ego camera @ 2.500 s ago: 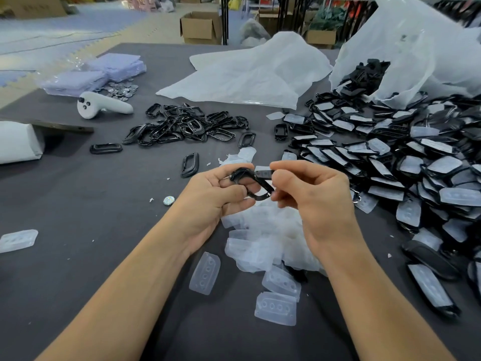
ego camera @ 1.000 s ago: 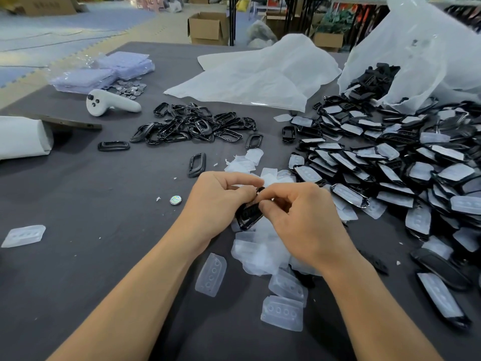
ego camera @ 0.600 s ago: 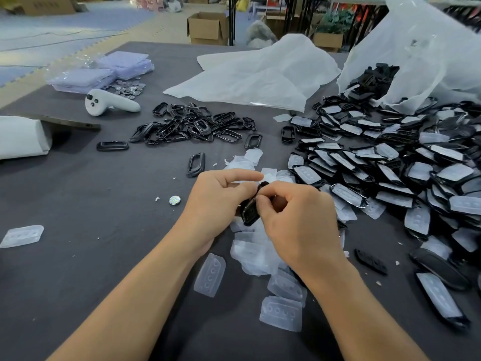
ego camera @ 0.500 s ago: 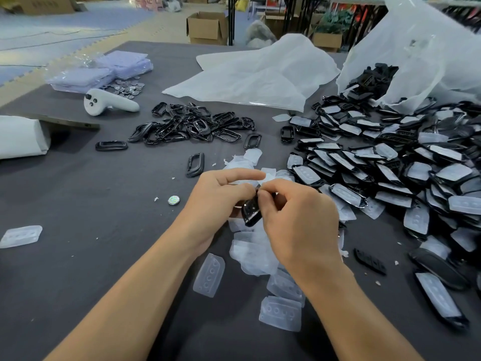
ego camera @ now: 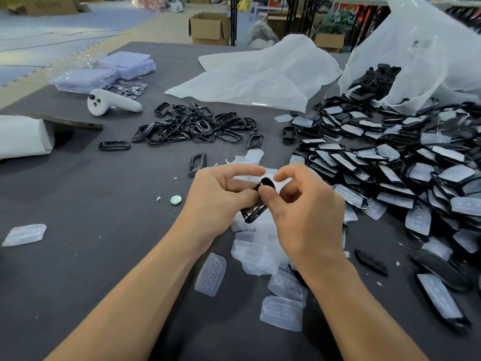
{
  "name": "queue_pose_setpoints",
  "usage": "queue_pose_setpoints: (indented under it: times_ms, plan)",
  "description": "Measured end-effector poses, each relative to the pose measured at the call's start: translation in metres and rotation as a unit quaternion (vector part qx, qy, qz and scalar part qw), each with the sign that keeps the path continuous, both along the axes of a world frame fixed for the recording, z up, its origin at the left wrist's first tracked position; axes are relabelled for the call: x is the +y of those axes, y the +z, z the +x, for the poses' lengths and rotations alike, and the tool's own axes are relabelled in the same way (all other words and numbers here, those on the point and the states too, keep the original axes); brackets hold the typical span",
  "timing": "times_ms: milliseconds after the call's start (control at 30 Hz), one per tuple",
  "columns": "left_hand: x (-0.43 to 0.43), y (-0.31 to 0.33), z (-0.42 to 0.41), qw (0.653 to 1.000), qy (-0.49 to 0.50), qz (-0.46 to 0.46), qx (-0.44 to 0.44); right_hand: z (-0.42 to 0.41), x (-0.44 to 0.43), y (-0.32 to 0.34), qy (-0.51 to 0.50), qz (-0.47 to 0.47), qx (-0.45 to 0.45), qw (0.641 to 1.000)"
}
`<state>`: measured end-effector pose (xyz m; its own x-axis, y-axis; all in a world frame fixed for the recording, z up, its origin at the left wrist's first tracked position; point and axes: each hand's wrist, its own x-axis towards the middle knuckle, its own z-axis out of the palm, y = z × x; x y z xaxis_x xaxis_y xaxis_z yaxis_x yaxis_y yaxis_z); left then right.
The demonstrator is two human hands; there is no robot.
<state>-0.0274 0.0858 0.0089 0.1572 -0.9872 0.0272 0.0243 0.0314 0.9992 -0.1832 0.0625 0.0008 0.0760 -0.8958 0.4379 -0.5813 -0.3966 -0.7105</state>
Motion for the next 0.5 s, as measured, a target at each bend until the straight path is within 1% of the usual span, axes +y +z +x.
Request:
queue_pose_setpoints:
  times_ms: [33,167,233,367,500]
  plan:
    - [0.0,0.001,0.001,1.0,0.0,-0.007,0.004,0.001,0.0,-0.001,0.002,0.01,-0.015,1.0]
    - [0.0,0.0,0.002,1.0,-0.004,-0.012,-0.004,0.003,-0.007,-0.006,0.055,0.106,-0.077,0.99]
    - [-0.001,-0.002,0.0,1.0,-0.003,-0.005,-0.024,0.002,-0.01,-0.007,0.06,0.123,-0.104,0.985]
    - [-0.002,-0.004,0.0,0.998,0.018,0.006,-0.064,0.002,-0.012,-0.006,0.051,0.13,-0.098,0.985]
    - [-0.001,-0.003,-0.002,0.996,0.006,0.009,-0.084,0.003,-0.012,-0.006,0.048,0.123,-0.074,0.989]
